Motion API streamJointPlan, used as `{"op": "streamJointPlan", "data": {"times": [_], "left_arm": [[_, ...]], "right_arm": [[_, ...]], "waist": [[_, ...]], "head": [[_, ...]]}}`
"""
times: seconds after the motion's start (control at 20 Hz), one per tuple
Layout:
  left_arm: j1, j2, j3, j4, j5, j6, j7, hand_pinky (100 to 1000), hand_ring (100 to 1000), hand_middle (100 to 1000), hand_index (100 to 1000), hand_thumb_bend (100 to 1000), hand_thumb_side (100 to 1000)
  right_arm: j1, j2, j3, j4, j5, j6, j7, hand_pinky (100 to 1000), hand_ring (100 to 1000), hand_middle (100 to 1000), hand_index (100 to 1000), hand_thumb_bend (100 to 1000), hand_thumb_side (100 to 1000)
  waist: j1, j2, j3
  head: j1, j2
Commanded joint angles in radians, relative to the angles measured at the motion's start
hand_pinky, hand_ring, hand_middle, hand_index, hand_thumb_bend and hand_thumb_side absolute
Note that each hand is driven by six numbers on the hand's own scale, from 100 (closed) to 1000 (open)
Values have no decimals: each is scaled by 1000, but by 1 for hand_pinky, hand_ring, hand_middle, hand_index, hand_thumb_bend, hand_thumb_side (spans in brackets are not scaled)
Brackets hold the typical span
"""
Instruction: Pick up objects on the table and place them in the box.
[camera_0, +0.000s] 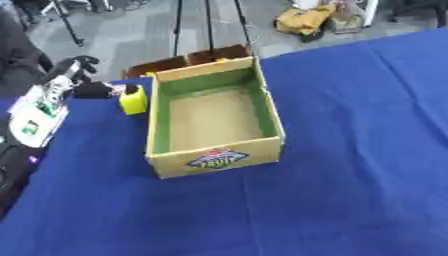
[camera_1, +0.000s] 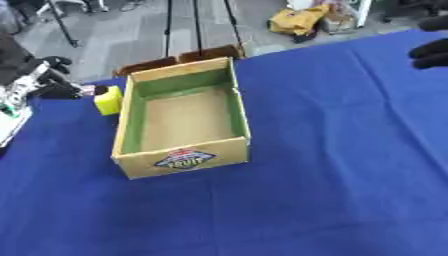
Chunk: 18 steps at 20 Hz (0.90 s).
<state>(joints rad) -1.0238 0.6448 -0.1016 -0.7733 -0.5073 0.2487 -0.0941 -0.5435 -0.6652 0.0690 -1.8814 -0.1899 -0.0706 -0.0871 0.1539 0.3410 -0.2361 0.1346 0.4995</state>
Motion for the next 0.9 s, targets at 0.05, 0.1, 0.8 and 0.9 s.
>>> {"op": "streamJointPlan", "data": {"times": [0.05,0.1,0.8,0.9], "left_arm": [[-37,48,25,81,-60,-58,13,809,783,781,918,758,431],[-42,46,30,104,-79,-76,15,808,781,779,916,725,415],[-72,-8,162,120,-331,-239,-31,793,745,745,898,547,344],[-78,-20,173,114,-366,-246,-45,793,745,745,898,539,340]], "right_arm": [[-18,-32,-3,-25,-4,-1,5,669,669,753,924,438,758],[-19,-32,-3,-25,-4,-1,5,670,669,753,924,438,758],[-23,-27,1,-20,-7,-4,17,677,672,755,928,421,762],[-24,-26,0,-18,-9,-6,20,678,672,756,928,420,763]], "waist": [[-3,-12,-4],[-2,-9,-6],[6,2,-16],[7,3,-19]], "head": [[5,-15],[3,-16],[3,-17],[5,-17]]}}
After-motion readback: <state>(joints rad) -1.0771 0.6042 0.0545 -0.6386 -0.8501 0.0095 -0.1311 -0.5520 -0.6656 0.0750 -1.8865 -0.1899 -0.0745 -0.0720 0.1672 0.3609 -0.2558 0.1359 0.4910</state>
